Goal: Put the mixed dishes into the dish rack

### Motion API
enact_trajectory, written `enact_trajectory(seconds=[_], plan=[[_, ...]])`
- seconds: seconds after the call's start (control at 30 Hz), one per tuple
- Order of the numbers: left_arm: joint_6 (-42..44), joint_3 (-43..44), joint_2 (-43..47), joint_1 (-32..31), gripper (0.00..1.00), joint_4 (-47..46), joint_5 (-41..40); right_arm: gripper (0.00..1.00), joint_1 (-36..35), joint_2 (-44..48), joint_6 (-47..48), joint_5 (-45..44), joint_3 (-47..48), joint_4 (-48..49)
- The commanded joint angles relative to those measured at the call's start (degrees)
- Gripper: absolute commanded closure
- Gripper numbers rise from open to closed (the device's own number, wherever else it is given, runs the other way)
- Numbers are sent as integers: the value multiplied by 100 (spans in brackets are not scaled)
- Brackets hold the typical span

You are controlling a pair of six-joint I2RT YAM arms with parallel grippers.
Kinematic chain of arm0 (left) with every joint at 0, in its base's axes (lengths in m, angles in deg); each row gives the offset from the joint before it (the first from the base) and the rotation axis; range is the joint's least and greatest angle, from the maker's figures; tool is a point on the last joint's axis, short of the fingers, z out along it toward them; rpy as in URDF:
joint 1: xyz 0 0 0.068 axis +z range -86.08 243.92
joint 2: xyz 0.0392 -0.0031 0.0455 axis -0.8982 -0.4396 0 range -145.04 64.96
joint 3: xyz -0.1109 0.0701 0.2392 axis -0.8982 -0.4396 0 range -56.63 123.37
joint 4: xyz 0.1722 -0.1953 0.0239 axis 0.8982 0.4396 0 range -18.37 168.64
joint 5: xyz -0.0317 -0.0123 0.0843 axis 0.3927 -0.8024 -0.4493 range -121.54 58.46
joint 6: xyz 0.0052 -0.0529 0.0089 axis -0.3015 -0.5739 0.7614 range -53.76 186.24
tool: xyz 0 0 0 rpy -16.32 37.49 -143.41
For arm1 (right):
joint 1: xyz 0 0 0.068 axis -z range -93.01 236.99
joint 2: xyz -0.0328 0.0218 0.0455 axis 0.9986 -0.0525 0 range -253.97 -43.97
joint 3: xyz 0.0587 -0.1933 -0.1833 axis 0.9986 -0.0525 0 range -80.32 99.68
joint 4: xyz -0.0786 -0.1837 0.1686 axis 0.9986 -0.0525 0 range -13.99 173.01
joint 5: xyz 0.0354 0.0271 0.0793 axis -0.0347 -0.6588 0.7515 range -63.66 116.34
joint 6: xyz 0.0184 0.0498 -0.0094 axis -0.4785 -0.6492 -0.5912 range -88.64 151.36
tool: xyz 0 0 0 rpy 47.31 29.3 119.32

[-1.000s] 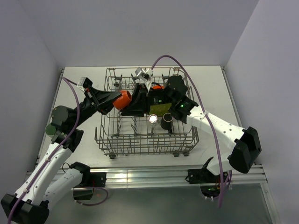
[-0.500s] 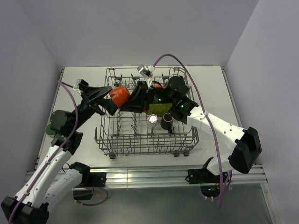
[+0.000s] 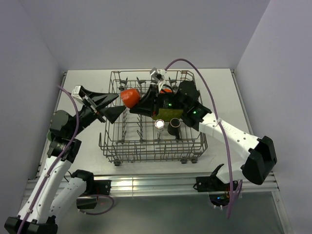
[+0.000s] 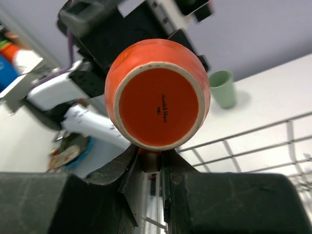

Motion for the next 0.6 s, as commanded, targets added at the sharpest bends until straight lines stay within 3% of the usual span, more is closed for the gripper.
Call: enact_trajectory(seconds=[0.0,0.2,0.3,0.43,0.57], plan=[[951,324,262,455,1,1534,243,100,77,550,611,-603,82,-319],[1865,1001,96,746,1,3038,-38,100,165,770,1070,-1122,196,-1454],[2444,1483,-9,772,1,3863,-476,100,165,639,1421,-1149,598,-2470],[3533,2650,-185,816,1,5172,-1662,100,43,217,2168,-1376,960,-3772],[4001,3461,-194,816,1,6008,-3101,100,-274,67,2617,-2088,978,-4250]])
